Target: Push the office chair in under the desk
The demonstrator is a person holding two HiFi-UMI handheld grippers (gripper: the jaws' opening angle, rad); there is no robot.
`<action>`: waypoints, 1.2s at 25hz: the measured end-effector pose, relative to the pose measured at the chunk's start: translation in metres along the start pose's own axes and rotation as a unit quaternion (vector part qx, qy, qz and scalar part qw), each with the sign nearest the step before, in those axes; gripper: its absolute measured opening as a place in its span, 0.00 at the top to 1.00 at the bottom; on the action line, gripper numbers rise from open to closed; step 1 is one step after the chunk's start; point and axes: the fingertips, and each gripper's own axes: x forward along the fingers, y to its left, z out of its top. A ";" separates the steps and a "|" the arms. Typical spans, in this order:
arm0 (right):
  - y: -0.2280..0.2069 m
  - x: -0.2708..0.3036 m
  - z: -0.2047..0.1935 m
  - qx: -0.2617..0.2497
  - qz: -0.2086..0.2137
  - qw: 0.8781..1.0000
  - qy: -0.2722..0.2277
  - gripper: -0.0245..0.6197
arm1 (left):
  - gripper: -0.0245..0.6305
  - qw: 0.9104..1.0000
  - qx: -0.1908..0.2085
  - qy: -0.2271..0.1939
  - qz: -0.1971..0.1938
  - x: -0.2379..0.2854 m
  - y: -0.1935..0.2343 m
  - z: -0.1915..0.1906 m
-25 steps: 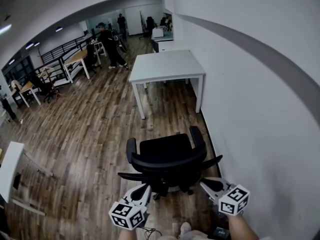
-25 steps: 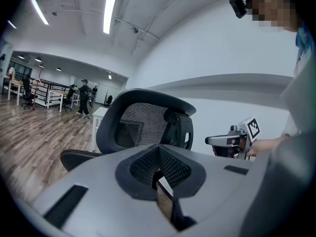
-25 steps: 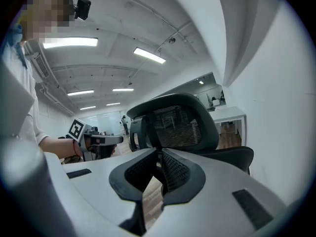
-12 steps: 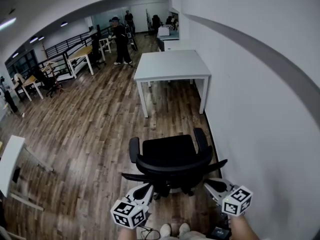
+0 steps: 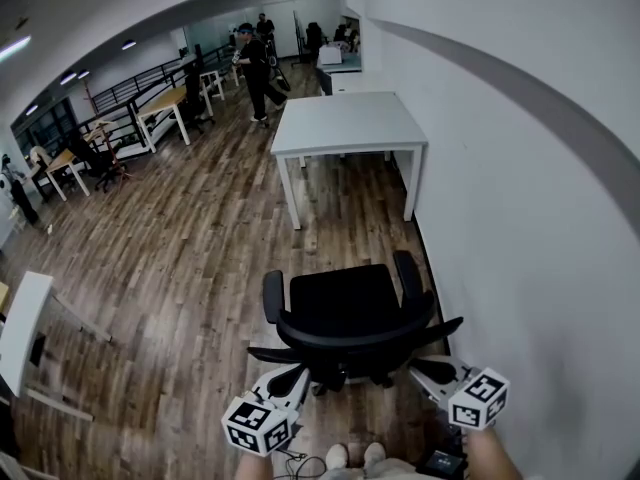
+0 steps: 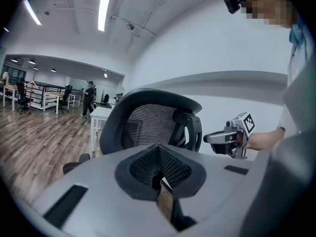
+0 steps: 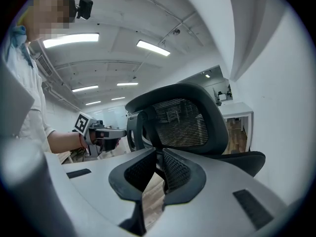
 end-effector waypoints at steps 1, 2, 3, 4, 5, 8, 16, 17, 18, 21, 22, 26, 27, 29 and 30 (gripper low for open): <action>-0.001 0.000 0.002 -0.001 -0.001 1.000 0.000 0.90 | 0.96 1.000 0.002 0.001 -0.002 0.000 0.000 0.001; -0.003 0.001 0.003 -0.003 -0.002 1.000 -0.001 0.89 | 0.96 1.000 0.003 0.002 -0.003 0.001 0.000 0.001; -0.005 0.001 0.005 -0.004 -0.003 1.000 -0.001 0.88 | 0.96 1.000 0.003 0.004 -0.003 0.002 0.001 0.001; -0.006 0.002 0.006 -0.004 -0.003 1.000 -0.001 0.86 | 0.96 1.000 0.004 0.006 -0.004 0.003 0.002 0.001; -0.008 0.002 0.006 -0.004 -0.004 1.000 -0.002 0.85 | 0.96 1.000 0.004 0.008 -0.004 0.003 0.003 0.000; -0.013 0.002 0.005 -0.005 -0.009 1.000 -0.006 0.80 | 0.95 1.000 0.006 0.011 -0.008 0.004 0.004 0.000; -0.014 0.006 0.005 -0.008 -0.007 1.000 -0.003 0.74 | 0.75 0.999 0.022 0.026 -0.037 0.008 -0.004 -0.001; -0.014 0.006 0.005 -0.008 -0.005 1.000 -0.004 0.72 | 0.72 0.999 0.022 0.026 -0.041 0.009 -0.005 -0.001; -0.014 0.006 0.006 -0.007 -0.003 1.000 -0.003 0.72 | 0.70 0.998 0.022 0.026 -0.045 0.010 -0.006 -0.001; -0.014 0.005 0.005 -0.002 -0.002 1.000 -0.001 0.69 | 0.64 0.998 0.020 0.025 -0.054 0.012 -0.009 0.001; -0.014 0.004 0.005 -0.001 -0.002 1.000 -0.001 0.68 | 0.61 0.998 0.021 0.026 -0.057 0.012 -0.010 0.000; -0.011 0.002 0.007 -0.004 0.007 1.000 0.000 0.64 | 0.53 0.997 0.034 0.035 -0.067 0.012 -0.013 0.000; -0.010 0.002 0.007 -0.006 0.010 1.000 0.001 0.62 | 0.51 0.996 0.037 0.038 -0.069 0.011 -0.013 0.000; -0.009 0.003 0.007 -0.012 0.017 1.000 0.006 0.60 | 0.49 0.995 0.045 0.044 -0.072 0.011 -0.014 0.000; -0.008 0.003 0.007 -0.014 0.019 1.000 0.010 0.59 | 0.48 0.995 0.050 0.048 -0.073 0.011 -0.014 -0.001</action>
